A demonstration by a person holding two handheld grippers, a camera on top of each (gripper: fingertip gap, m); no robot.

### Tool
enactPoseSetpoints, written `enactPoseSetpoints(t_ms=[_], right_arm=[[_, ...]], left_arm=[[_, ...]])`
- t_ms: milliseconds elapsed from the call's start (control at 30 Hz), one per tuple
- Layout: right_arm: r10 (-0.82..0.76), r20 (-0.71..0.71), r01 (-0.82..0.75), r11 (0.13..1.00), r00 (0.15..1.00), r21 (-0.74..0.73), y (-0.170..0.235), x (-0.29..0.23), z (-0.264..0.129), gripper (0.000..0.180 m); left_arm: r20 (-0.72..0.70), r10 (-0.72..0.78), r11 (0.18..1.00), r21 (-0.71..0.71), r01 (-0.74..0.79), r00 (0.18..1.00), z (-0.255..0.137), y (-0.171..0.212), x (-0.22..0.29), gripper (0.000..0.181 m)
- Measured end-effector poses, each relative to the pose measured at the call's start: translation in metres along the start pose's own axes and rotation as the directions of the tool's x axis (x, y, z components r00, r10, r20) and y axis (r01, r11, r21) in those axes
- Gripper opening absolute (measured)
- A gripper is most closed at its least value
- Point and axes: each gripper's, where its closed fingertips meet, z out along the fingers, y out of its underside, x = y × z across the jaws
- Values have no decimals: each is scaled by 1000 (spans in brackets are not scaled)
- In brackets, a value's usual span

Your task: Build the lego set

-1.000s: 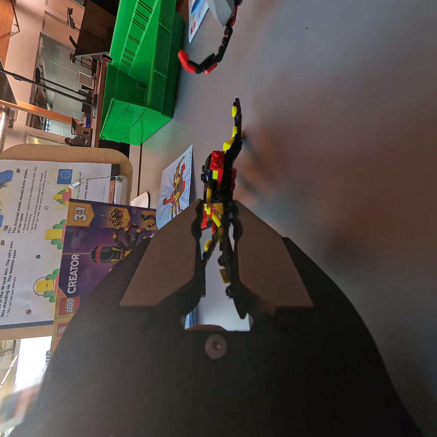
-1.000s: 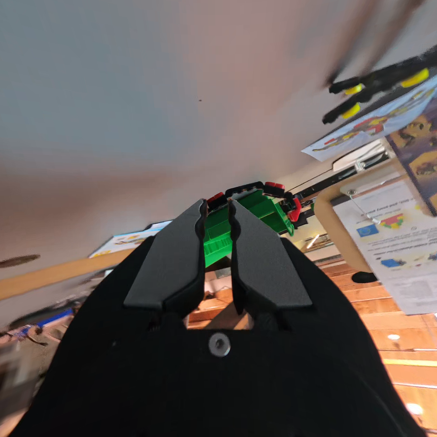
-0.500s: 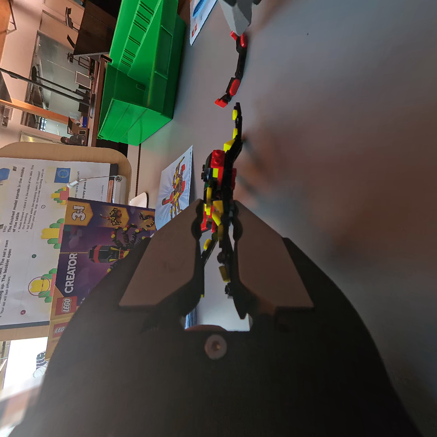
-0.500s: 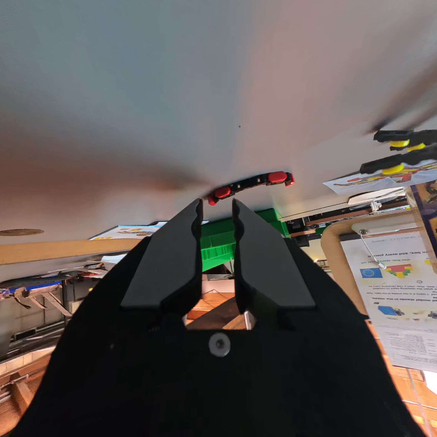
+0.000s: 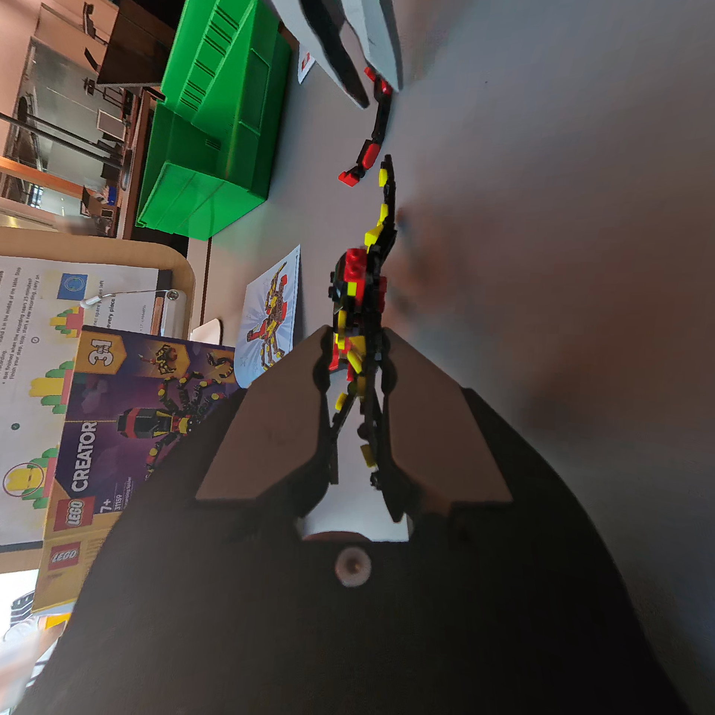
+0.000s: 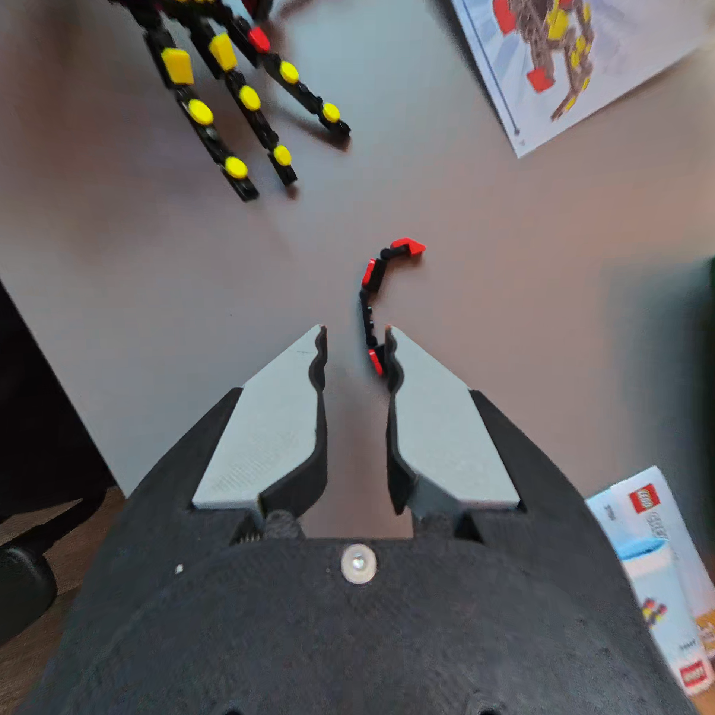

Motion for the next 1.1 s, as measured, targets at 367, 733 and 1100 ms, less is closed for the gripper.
enactPoseSetpoints(t_ms=[367, 733, 1100], right_arm=[[-387, -500, 386, 916, 775, -110, -24, 29, -4, 1], [-421, -905, 588, 747, 58, -309, -100, 44, -46, 2], [-381, -925, 773, 583, -12, -251, -156, -8, -39, 1]], left_arm=[[-61, -126, 992, -2, 126, 990, 3, 0, 2, 25], [-205, -261, 956, 85, 283, 943, -12, -7, -1, 42], [-395, -639, 597, 287, 749, 660, -33, -39, -81, 21]])
